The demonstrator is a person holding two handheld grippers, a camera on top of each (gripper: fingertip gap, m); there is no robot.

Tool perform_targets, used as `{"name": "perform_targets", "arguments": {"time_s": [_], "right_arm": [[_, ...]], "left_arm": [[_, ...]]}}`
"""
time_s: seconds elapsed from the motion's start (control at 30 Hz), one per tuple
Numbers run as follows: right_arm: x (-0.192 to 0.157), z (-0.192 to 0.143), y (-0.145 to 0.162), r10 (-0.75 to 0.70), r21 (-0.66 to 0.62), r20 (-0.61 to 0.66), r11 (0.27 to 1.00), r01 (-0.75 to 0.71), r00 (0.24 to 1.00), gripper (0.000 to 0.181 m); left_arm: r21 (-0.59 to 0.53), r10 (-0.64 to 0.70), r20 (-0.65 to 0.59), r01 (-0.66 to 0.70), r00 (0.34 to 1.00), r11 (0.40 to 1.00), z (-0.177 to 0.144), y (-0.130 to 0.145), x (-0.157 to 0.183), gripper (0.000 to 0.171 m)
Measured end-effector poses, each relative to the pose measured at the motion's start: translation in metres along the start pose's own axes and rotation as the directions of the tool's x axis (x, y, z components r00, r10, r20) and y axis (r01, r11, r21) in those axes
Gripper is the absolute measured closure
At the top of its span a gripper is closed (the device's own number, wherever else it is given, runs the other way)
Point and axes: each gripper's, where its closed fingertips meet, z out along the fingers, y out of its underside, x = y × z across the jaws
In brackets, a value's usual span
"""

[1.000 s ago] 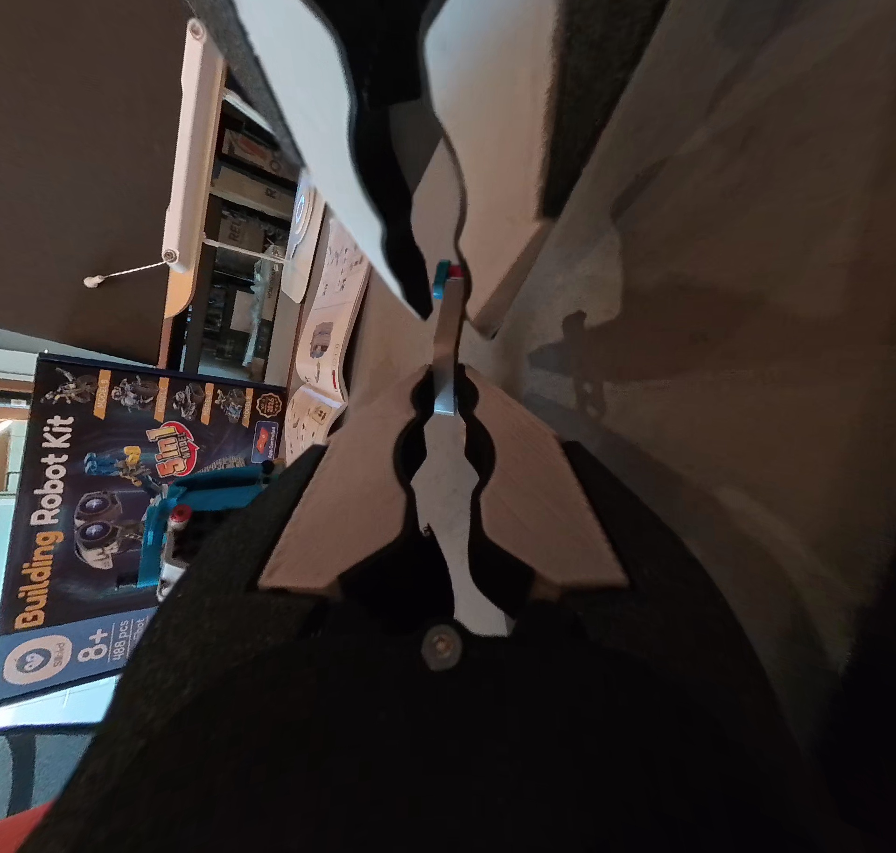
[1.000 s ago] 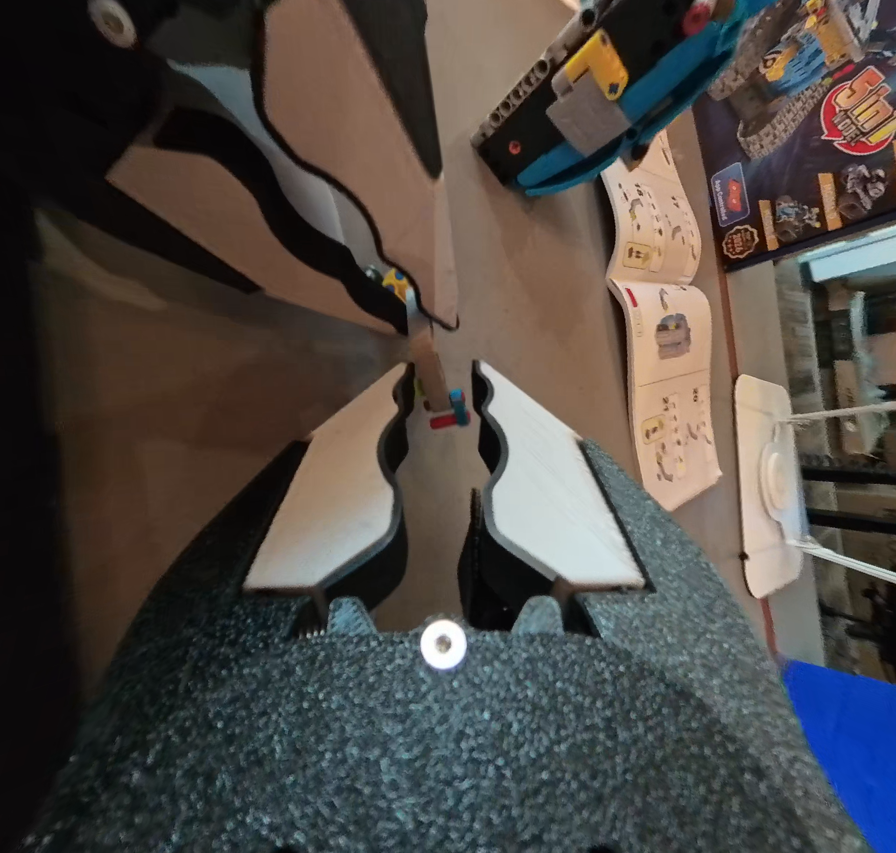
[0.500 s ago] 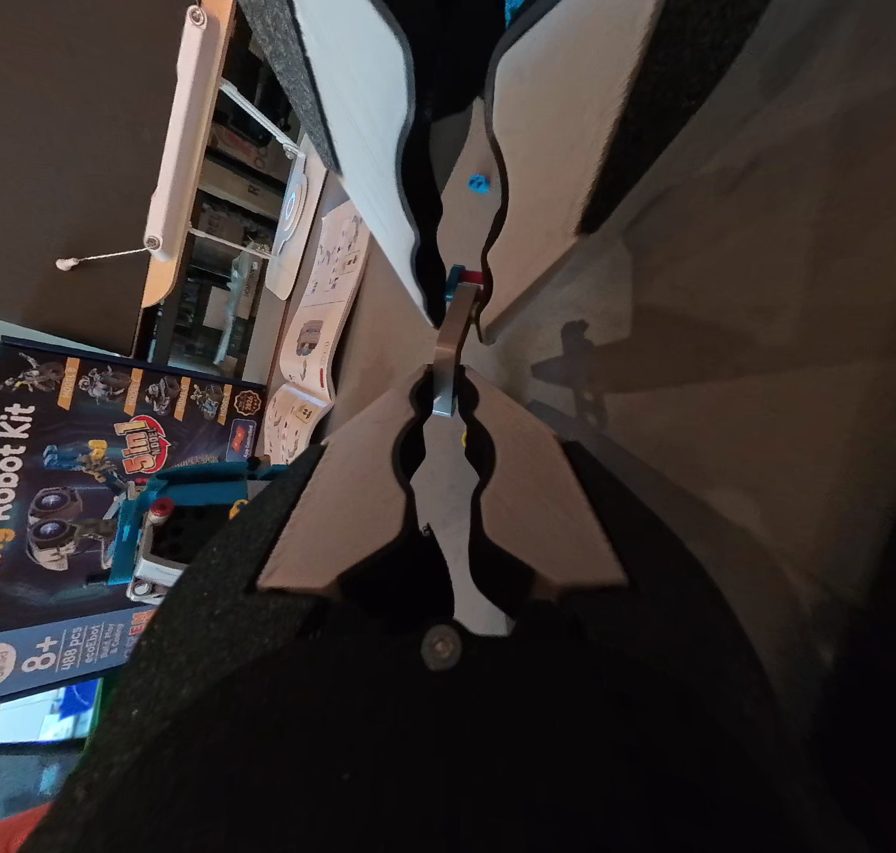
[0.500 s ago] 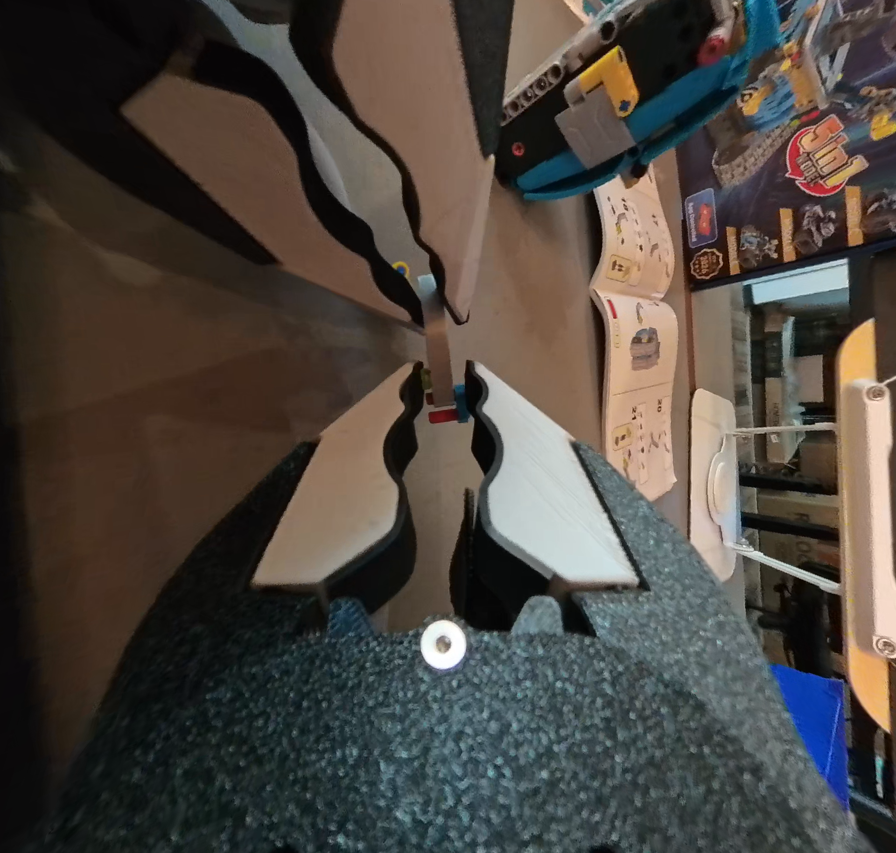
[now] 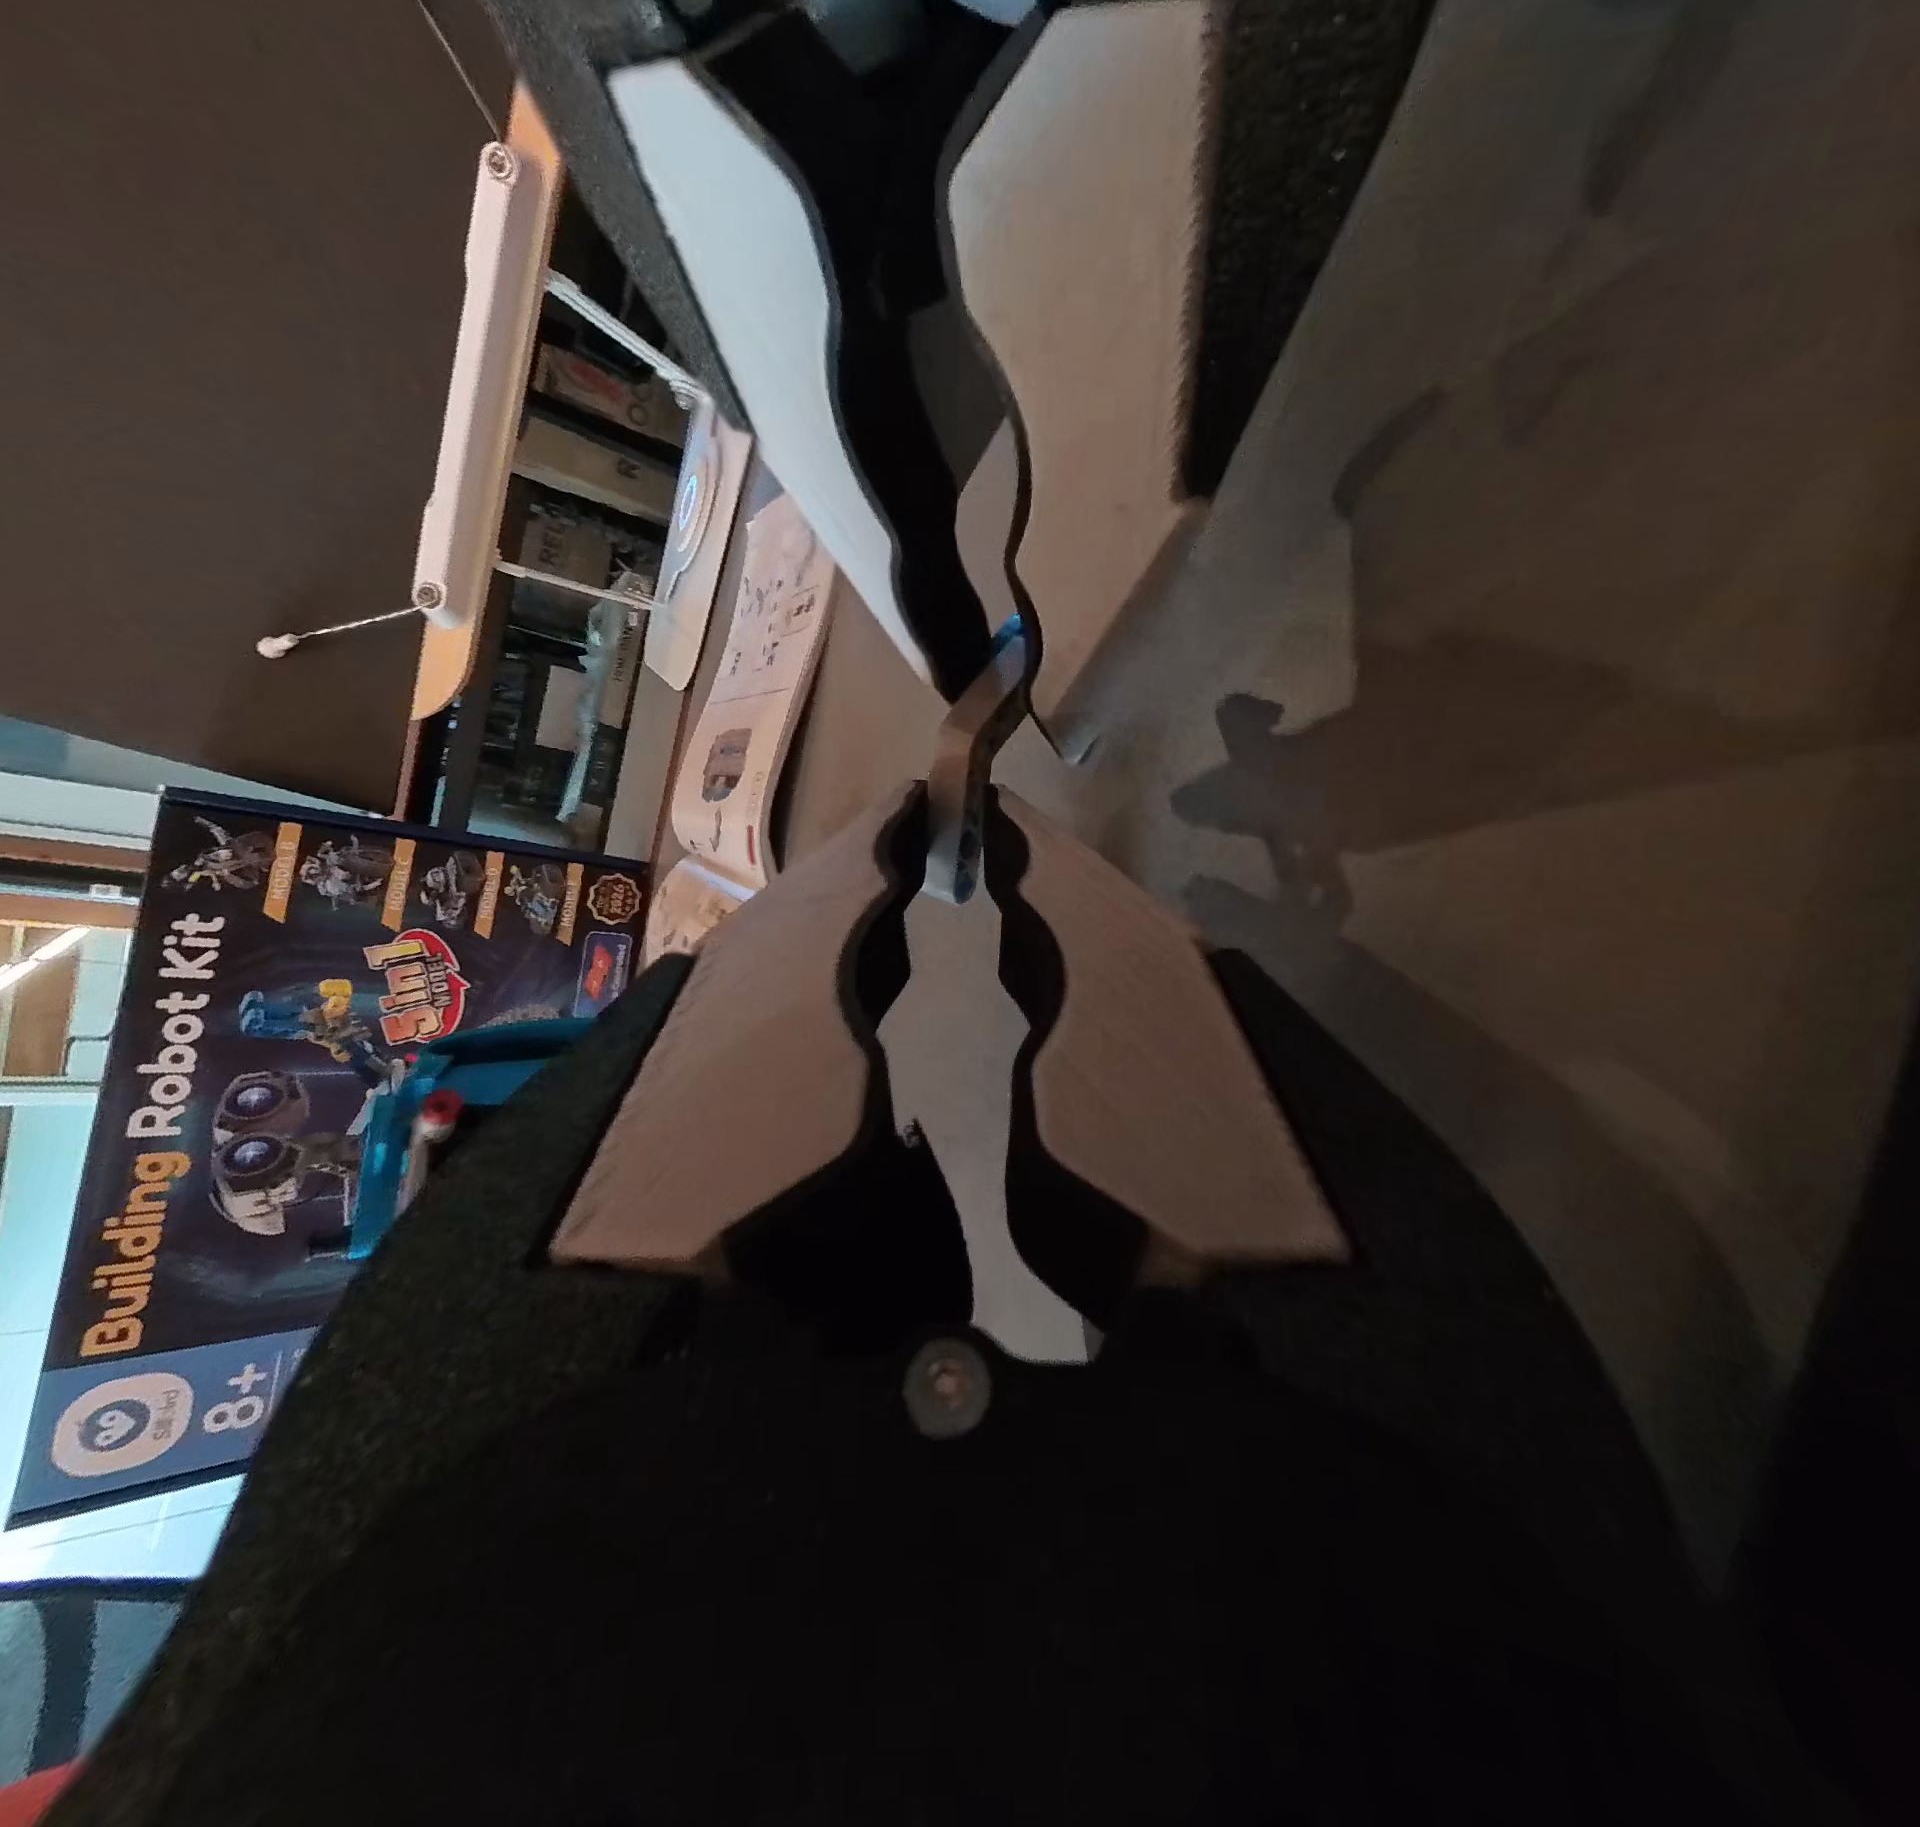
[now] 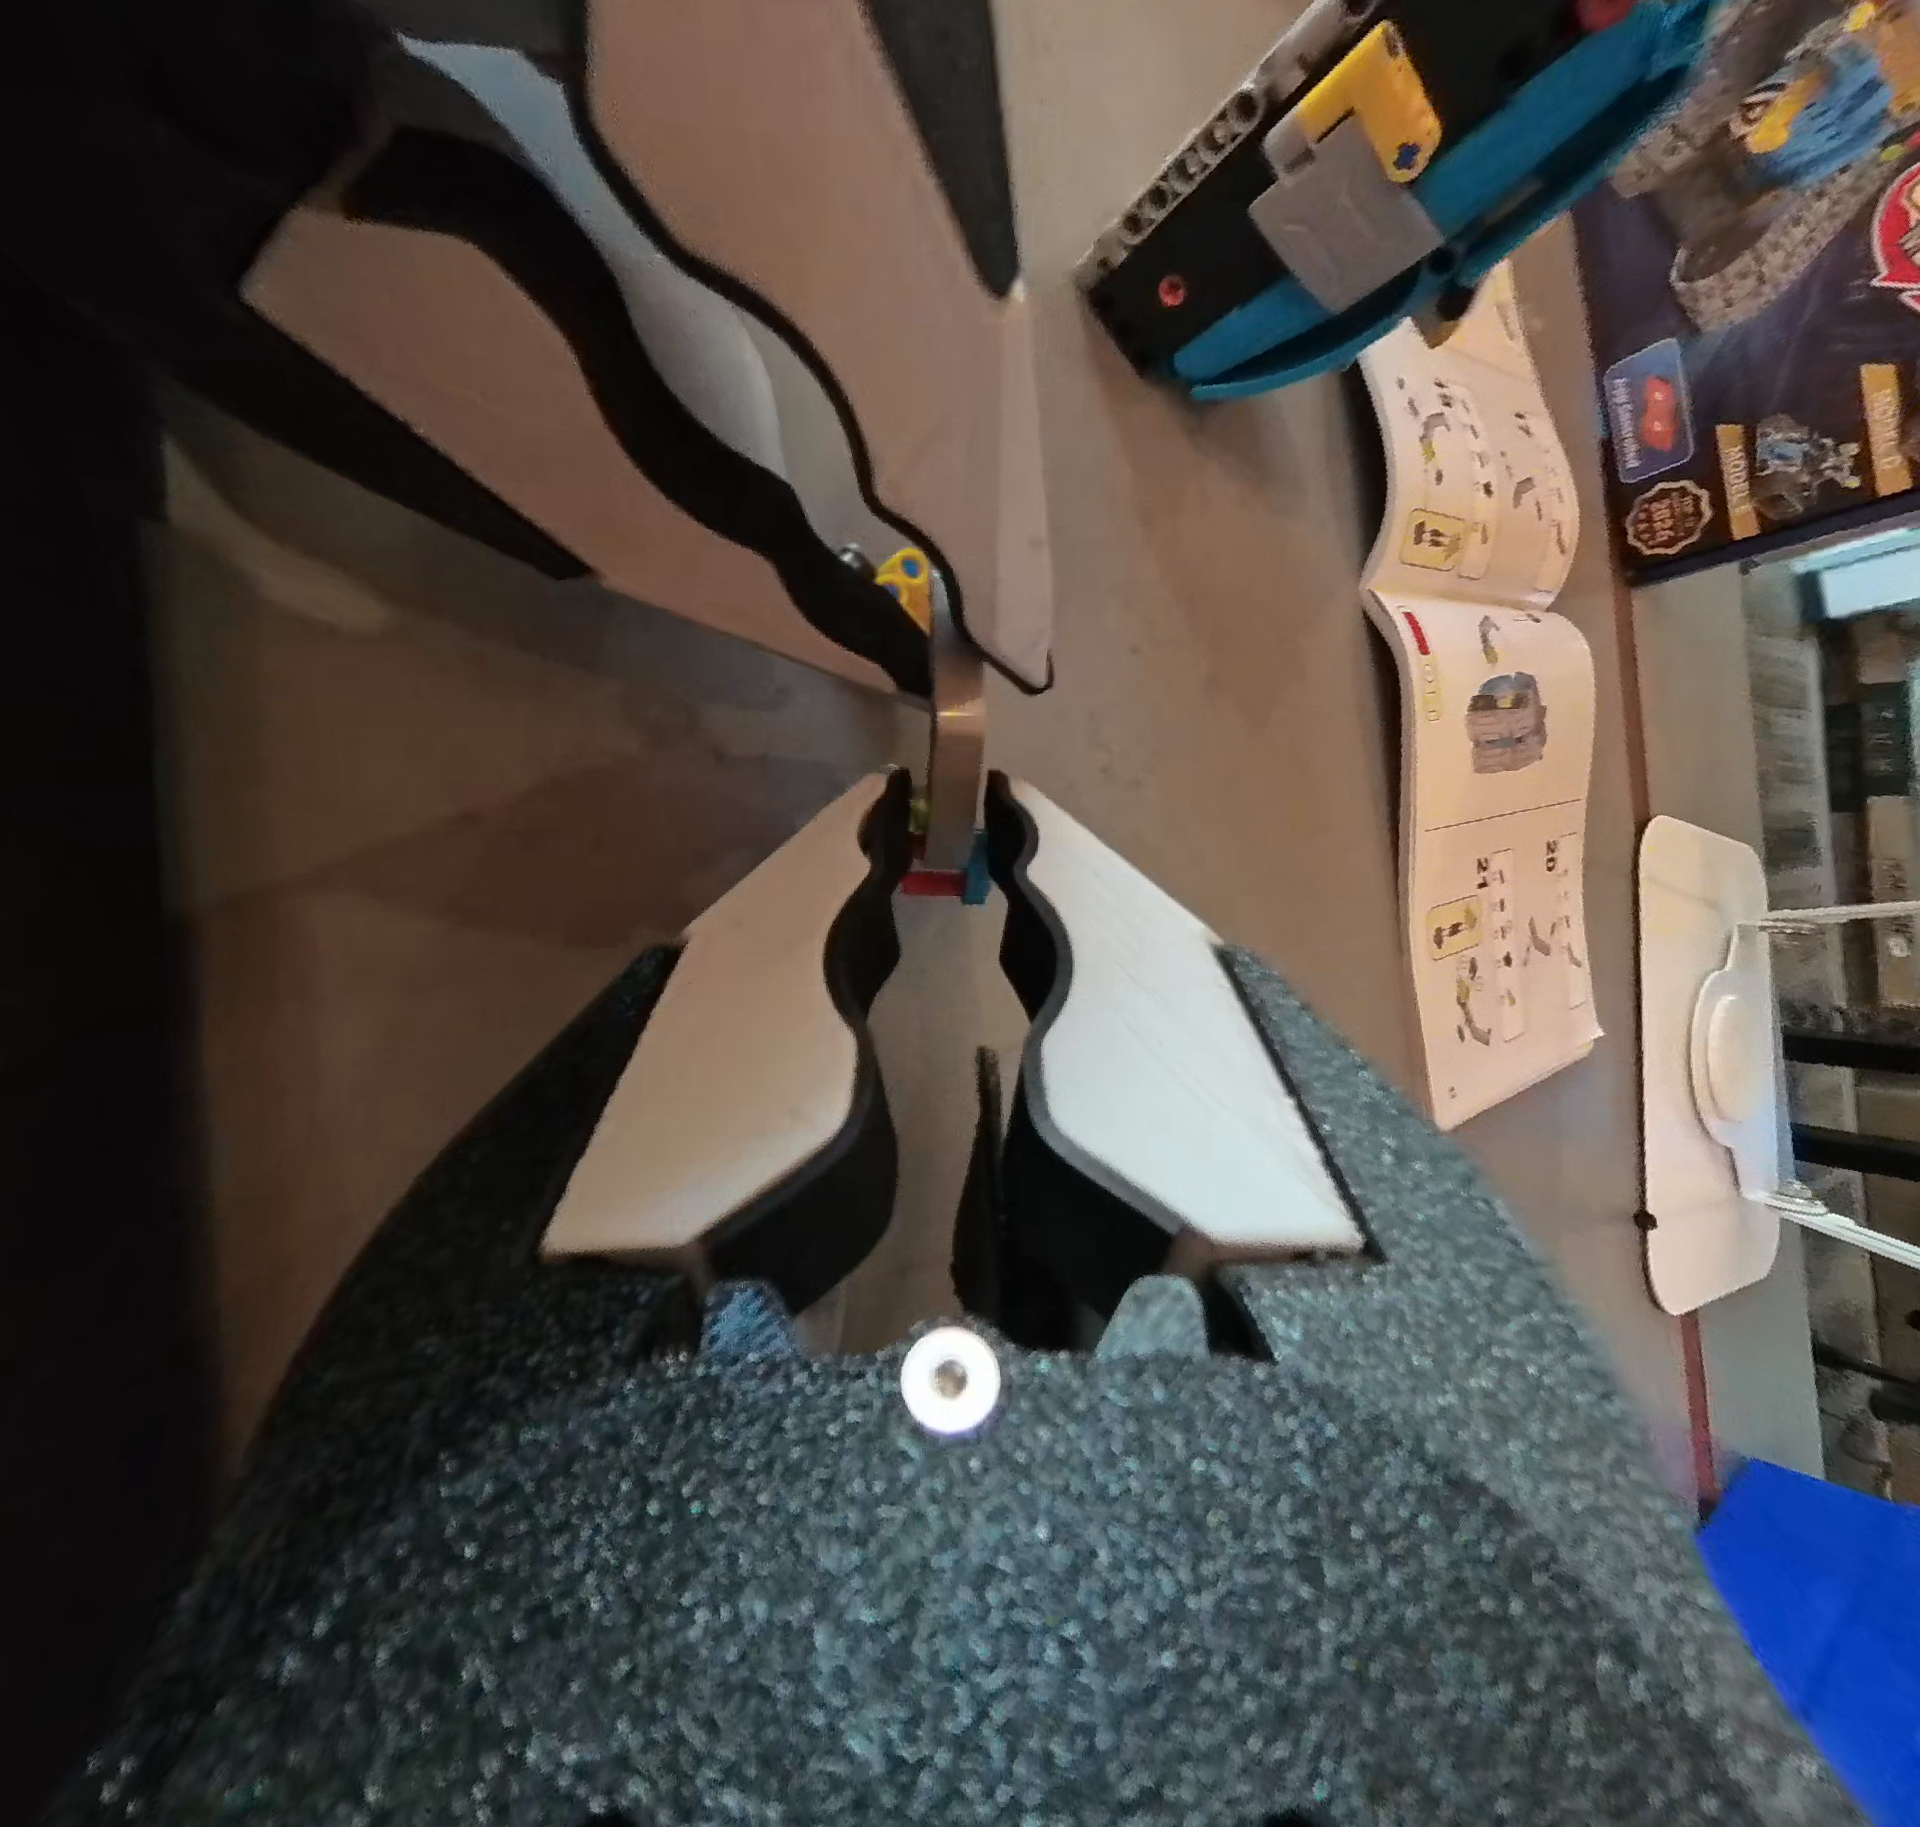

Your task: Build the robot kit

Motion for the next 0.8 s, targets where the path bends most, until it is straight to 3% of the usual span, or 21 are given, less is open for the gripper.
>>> {"name": "perform_targets", "arguments": {"time_s": [0.23, 0.3, 0.4, 0.47, 0.6, 0.67, 0.8], "right_arm": [[0.023, -0.013, -0.019, 0.152, 0.179, -0.036, 0.973, -0.144, 0.988, 0.16], [0.027, -0.021, -0.022, 0.219, 0.258, -0.003, 0.943, -0.21, 0.976, 0.145], [0.031, -0.026, -0.017, 0.281, 0.302, 0.044, 0.911, -0.281, 0.959, 0.134], [0.036, -0.027, -0.017, 0.302, 0.323, 0.031, 0.899, -0.295, 0.953, 0.139], [0.034, -0.031, -0.043, 0.424, 0.411, 0.239, 0.771, -0.487, 0.874, 0.141], [0.04, -0.039, -0.056, 0.446, 0.472, 0.288, 0.704, -0.531, 0.848, 0.144], [0.049, -0.053, -0.069, 0.469, 0.54, 0.376, 0.59, -0.6, 0.799, 0.147]], "left_arm": [[0.079, -0.198, -0.008, 0.198, 0.98, 0.977, -0.007, 0.002, -0.022, 0.162], [0.094, -0.298, -0.037, 0.3, 0.954, 0.949, -0.008, 0.008, -0.029, 0.162], [0.121, -0.493, -0.131, 0.507, 0.86, 0.853, -0.01, 0.013, -0.039, 0.162], [0.169, -0.614, -0.234, 0.653, 0.754, 0.738, -0.016, 0.006, -0.047, 0.162], [0.222, -0.73, -0.418, 0.84, 0.541, 0.495, -0.029, -0.008, -0.061, 0.162], [0.224, -0.733, -0.454, 0.861, 0.508, 0.457, -0.032, -0.011, -0.062, 0.162], [0.227, -0.714, -0.456, 0.845, 0.532, 0.484, -0.032, -0.015, -0.057, 0.162]]}}
